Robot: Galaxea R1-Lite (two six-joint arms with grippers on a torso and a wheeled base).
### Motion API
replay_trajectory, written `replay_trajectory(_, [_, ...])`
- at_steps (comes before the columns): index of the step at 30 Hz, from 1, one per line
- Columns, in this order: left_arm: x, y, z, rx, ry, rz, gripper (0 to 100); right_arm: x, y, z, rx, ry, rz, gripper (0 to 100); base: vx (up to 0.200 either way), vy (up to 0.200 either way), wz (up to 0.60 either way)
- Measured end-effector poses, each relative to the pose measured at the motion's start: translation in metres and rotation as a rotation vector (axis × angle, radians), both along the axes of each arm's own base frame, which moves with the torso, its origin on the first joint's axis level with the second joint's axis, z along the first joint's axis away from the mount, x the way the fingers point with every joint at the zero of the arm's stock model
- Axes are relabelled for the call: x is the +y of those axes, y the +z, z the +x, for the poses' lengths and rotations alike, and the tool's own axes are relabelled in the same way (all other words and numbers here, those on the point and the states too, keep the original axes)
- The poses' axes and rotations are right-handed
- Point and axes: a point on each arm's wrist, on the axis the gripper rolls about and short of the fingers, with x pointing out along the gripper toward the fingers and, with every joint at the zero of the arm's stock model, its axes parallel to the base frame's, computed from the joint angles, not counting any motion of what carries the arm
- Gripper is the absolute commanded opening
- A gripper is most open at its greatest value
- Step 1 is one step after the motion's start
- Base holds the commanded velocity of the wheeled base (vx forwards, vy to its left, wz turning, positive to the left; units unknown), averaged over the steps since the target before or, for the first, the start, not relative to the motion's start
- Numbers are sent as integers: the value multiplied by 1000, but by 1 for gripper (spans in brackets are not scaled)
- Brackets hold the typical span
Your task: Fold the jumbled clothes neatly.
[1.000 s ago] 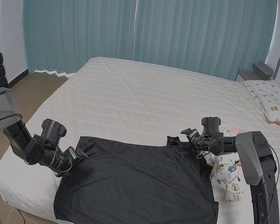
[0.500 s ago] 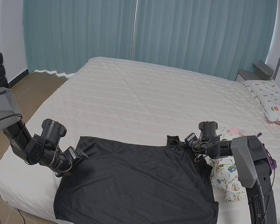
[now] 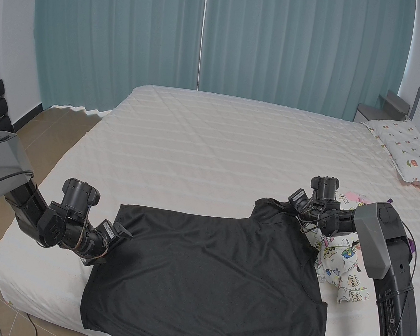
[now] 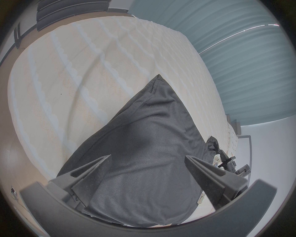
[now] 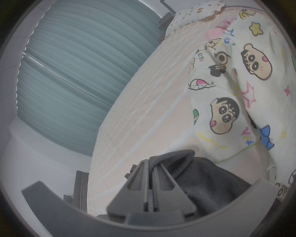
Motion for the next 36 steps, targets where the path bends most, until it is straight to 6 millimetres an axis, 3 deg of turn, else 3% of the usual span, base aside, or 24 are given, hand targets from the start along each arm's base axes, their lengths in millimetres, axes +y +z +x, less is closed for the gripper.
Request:
replay_trajectory(10, [0, 0, 0, -1, 0, 2, 100, -11, 8, 7, -140, -46, 13, 100, 0, 0, 0])
replay_trajectory(21, [0, 0, 0, -1, -1, 2, 100, -23, -6, 5, -41, -72, -9, 100, 0, 0, 0])
replay_trajectory(29, [0, 0, 0, -1, -1, 2, 100, -17, -21, 2, 17, -48, -31, 100, 0, 0, 0])
replay_trajectory(30, [0, 0, 0, -1, -1, 2, 100, -17, -23, 2, 20, -42, -36, 0, 0, 0, 0])
replay_trajectory(36, [0, 0, 0, -1, -1, 2, 100, -15, -30, 2, 15, -20, -74, 0, 0, 0, 0])
